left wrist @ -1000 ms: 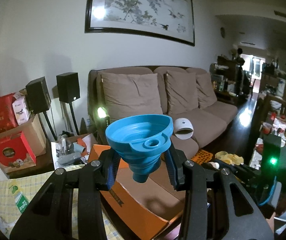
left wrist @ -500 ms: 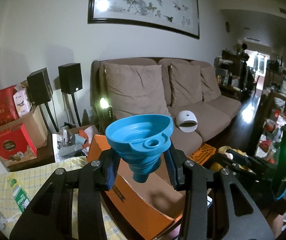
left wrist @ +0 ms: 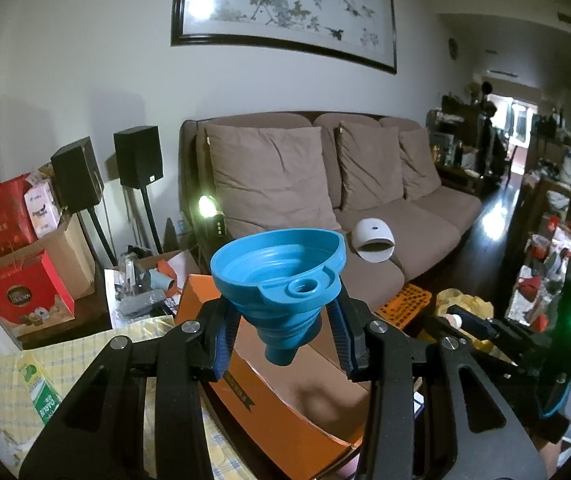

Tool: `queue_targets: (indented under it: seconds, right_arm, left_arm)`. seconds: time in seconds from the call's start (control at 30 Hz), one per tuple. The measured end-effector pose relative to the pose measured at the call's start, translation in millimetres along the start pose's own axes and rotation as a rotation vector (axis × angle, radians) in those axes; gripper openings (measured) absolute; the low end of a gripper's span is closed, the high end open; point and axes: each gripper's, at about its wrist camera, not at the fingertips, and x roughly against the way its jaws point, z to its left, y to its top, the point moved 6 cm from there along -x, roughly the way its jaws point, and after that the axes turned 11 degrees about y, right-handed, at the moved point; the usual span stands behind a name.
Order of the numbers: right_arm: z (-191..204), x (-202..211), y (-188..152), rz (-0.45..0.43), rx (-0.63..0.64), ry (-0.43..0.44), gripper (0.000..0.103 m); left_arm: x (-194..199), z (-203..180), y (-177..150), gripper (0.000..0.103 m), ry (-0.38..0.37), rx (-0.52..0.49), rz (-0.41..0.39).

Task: Organize objects

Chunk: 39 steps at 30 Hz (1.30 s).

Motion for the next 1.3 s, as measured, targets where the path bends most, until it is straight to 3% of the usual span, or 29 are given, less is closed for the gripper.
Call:
queue_targets:
  seconds: [0.2,0.7,1.3]
  right_arm:
    - [-7,-9,-6,0.026,-0.020,-0.001,0.033]
    - [-15,-14,-12,0.042,-0.042,0.009,0.033]
    - [-24,-11,-10,0.029,-0.073,0.024,0.033]
  left_arm:
    - [-13,-7,-9,0.038,-0.040,0.005,0.068]
    - [-21,-2,-15,0.038,-0.047,0.024,0.084]
    - [-36,-22,-22,0.038,-0.067,-0.006,0.123]
